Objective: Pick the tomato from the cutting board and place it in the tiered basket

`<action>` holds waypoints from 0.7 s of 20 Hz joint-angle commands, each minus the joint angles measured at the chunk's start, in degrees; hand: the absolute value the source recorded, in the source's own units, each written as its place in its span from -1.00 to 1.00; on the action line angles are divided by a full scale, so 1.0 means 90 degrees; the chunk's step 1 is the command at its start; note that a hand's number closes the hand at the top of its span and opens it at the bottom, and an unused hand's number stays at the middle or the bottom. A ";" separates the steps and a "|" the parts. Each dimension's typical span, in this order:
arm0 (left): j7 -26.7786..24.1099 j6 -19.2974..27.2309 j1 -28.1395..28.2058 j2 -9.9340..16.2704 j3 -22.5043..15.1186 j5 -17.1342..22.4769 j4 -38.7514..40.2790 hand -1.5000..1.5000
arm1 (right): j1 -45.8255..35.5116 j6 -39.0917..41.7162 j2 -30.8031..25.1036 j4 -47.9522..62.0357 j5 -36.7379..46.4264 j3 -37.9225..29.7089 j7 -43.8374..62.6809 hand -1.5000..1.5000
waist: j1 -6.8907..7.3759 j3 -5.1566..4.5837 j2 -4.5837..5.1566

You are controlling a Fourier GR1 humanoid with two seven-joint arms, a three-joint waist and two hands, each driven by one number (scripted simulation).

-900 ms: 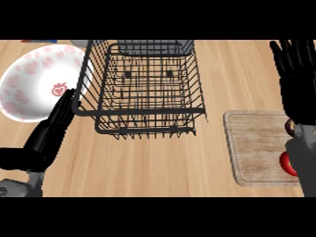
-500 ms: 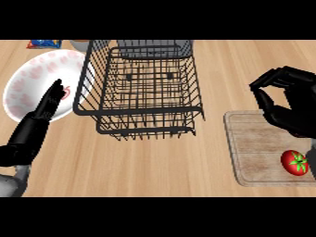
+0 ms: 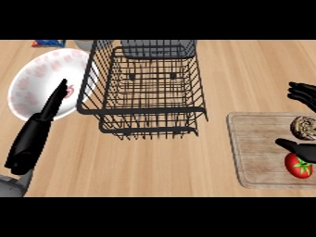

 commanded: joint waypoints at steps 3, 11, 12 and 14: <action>0.0141 0.0175 0.0084 -0.0107 -0.0049 -0.0182 -0.0026 0.00 | 0.0480 0.0945 -0.1940 -0.0416 0.0646 -0.0015 0.1313 -1.00 | -0.0076 -0.0028 -0.0034; 0.0272 0.0105 0.0098 -0.0049 -0.0081 -0.0300 -0.0196 0.00 | 0.0647 0.1537 -0.3695 -0.2021 0.1673 0.0251 0.3602 -1.00 | -0.0045 -0.0034 -0.0059; -0.0013 0.0098 0.0190 -0.0136 -0.0021 -0.0268 0.0030 0.00 | 0.0721 0.1518 -0.3710 -0.2087 0.1731 0.0236 0.3903 -1.00 | -0.0042 -0.0029 -0.0027; 0.0443 0.0083 0.0103 -0.0106 -0.0063 -0.0310 -0.0409 0.00 | 0.1040 0.1559 -0.3750 -0.2760 0.1743 0.0211 0.4408 -1.00 | -0.0077 -0.0013 -0.0048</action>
